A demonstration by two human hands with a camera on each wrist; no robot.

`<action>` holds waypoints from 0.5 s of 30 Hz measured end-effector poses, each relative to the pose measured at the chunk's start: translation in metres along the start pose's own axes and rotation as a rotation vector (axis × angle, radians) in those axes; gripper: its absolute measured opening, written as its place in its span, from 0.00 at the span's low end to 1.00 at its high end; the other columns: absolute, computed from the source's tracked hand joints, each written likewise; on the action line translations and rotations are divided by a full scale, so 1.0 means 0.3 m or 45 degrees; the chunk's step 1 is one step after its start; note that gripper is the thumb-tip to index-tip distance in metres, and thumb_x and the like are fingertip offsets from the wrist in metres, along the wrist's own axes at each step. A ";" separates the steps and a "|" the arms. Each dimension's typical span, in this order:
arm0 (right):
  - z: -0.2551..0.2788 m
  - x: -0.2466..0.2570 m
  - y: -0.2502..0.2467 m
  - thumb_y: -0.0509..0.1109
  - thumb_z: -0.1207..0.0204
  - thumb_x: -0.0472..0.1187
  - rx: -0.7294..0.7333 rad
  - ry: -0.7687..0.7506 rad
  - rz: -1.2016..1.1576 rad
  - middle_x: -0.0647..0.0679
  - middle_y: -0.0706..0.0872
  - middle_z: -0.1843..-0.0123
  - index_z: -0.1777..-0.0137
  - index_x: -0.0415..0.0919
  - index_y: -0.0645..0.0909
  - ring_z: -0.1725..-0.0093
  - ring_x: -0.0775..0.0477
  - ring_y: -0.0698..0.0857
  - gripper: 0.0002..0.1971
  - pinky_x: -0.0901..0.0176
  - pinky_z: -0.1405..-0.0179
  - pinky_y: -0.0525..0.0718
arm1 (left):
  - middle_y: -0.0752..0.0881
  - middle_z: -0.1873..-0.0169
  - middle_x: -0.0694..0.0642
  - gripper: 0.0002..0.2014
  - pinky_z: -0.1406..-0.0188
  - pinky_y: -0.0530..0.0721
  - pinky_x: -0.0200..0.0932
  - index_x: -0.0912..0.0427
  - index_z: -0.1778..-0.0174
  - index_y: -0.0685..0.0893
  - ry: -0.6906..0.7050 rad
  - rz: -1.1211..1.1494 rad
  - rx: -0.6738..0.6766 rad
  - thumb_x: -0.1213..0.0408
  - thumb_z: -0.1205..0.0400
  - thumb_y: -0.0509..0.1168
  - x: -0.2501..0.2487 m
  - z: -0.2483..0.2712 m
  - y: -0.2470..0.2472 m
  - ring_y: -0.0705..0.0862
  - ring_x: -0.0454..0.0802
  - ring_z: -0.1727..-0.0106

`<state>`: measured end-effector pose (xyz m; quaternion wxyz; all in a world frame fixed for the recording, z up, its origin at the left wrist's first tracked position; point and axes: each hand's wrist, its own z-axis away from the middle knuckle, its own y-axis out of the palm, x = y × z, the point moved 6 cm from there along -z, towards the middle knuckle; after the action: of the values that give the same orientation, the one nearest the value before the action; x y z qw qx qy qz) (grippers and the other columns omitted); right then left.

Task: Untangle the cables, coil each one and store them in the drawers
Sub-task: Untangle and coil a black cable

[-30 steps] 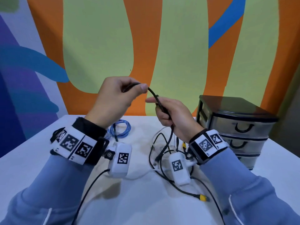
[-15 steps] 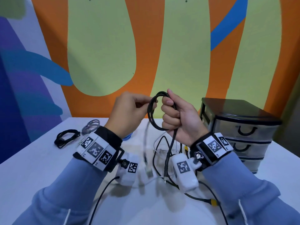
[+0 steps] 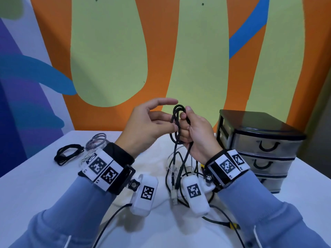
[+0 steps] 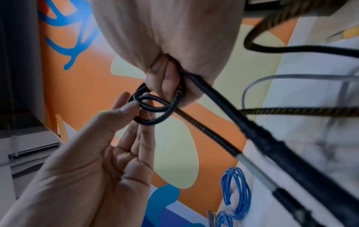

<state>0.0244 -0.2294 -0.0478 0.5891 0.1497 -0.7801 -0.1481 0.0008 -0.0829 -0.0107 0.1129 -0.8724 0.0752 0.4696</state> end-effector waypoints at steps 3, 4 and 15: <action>0.008 -0.001 0.000 0.57 0.06 0.54 -0.008 -0.008 0.121 0.53 0.60 0.75 0.62 0.46 0.72 0.79 0.54 0.55 0.22 0.56 0.75 0.49 | 0.95 0.54 0.60 0.23 0.52 0.92 0.41 0.62 0.40 0.92 0.066 -0.018 0.007 0.89 0.26 0.74 -0.012 0.012 0.023 0.94 0.50 0.59; 0.011 0.002 0.001 0.57 0.06 0.54 -0.006 -0.011 0.142 0.53 0.60 0.76 0.65 0.46 0.71 0.78 0.53 0.55 0.24 0.54 0.72 0.50 | 0.95 0.55 0.59 0.21 0.54 0.91 0.38 0.64 0.43 0.92 0.084 -0.021 0.001 0.90 0.26 0.72 -0.015 0.015 0.030 0.94 0.49 0.60; 0.017 -0.030 0.011 0.60 0.08 0.55 0.019 0.099 0.222 0.52 0.65 0.70 0.58 0.43 0.78 0.74 0.54 0.63 0.20 0.64 0.74 0.61 | 0.90 0.64 0.53 0.12 0.59 0.88 0.57 0.55 0.58 0.89 0.291 -0.480 -0.126 0.76 0.30 0.74 0.007 0.011 0.034 0.86 0.58 0.63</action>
<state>0.0217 -0.2224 -0.0555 0.6284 0.0911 -0.7679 -0.0847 -0.0031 -0.0919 -0.0154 0.1466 -0.9230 -0.1001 0.3414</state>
